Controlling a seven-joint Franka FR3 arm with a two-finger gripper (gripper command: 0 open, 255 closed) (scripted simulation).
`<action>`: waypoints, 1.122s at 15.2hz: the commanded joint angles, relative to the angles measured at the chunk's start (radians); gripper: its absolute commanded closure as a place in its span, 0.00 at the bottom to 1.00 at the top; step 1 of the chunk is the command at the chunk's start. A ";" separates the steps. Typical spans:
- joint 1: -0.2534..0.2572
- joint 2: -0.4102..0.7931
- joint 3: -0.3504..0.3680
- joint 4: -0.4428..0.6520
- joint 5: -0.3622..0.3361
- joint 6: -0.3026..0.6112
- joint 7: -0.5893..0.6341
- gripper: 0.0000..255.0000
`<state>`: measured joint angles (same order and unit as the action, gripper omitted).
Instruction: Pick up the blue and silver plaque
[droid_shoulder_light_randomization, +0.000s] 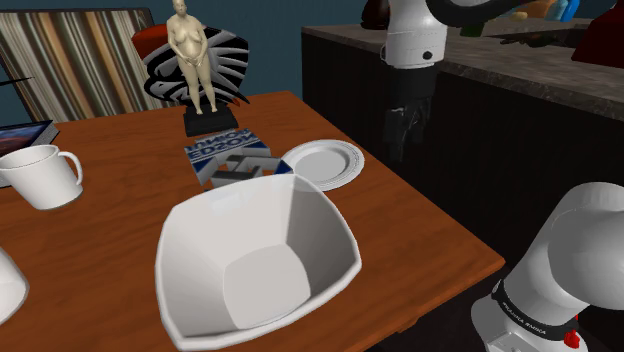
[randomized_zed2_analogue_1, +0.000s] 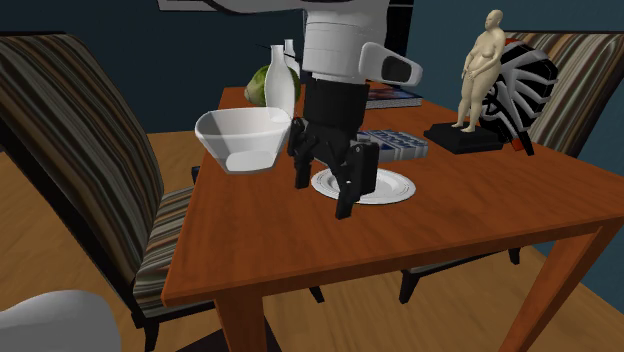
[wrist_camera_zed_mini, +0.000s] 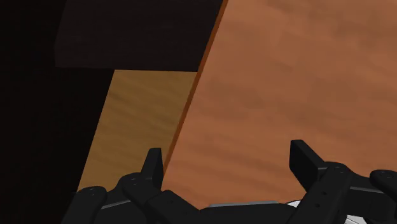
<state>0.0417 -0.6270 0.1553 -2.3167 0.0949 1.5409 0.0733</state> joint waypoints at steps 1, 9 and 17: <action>0.007 0.061 0.034 0.040 0.014 0.030 0.037 0.00; 0.023 0.324 0.155 0.249 0.009 0.117 0.189 0.00; 0.057 0.624 0.253 0.541 -0.085 0.138 0.357 0.00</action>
<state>0.0938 -0.0529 0.3980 -1.8238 0.0289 1.6778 0.4086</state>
